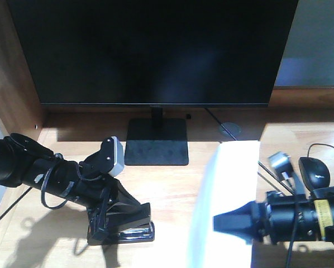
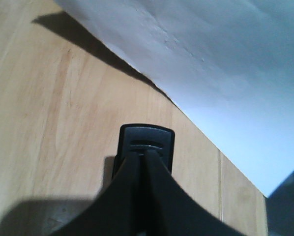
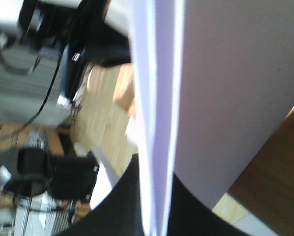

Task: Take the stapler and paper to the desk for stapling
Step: 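Swing the white paper with the right gripper down onto the desk beside the stapler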

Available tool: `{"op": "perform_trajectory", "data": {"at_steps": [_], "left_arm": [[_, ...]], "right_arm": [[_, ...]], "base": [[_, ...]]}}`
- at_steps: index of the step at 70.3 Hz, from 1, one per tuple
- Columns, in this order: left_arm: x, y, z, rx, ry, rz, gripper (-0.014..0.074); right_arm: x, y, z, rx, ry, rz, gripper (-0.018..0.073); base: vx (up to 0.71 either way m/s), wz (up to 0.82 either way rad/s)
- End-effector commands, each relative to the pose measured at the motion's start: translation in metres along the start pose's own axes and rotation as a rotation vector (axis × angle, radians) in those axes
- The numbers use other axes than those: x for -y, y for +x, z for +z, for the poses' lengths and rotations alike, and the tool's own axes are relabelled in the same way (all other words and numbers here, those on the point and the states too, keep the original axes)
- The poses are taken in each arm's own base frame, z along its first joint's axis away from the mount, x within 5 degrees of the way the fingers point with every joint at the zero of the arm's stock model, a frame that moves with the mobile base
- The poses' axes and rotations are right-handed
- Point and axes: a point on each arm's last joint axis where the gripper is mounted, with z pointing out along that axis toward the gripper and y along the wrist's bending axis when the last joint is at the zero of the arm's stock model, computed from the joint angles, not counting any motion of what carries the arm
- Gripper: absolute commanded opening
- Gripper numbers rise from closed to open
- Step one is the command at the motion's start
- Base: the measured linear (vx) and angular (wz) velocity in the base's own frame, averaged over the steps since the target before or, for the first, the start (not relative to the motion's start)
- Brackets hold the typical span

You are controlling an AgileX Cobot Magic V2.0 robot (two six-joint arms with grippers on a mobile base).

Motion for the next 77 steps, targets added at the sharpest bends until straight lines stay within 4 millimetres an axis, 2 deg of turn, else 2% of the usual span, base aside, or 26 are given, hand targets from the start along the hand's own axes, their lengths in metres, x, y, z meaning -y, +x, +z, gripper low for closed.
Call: {"op": "perform_trajectory", "data": {"at_steps": [1,18,38,50,77], "left_arm": [[0.002,-0.019,-0.010,0.074,-0.007,0.010,-0.0006],[0.002,-0.019,-0.010,0.074,-0.007,0.010,-0.0006],[0.002,-0.019,-0.010,0.074,-0.007,0.010,-0.0006],[0.002,-0.019,-0.010,0.074,-0.007,0.010,-0.0006],[0.002,-0.019,-0.010,0.074,-0.007,0.010,-0.0006]], "right_arm": [[-0.018,-0.004,0.002,0.011,-0.118,-0.067,-0.0003],[-0.001,-0.006,0.003,0.022,0.080,-0.115,-0.0003],[0.007,-0.010,0.002,0.051,0.170,-0.182,-0.0003],[0.006,-0.012,0.002,0.076,0.166,-0.237,-0.0003],[-0.008,-0.011,0.003,0.082,0.014,-0.379,-0.0003]], "base": [[0.00,0.00],[0.00,0.00],[0.00,0.00],[0.00,0.00],[0.00,0.00]]}}
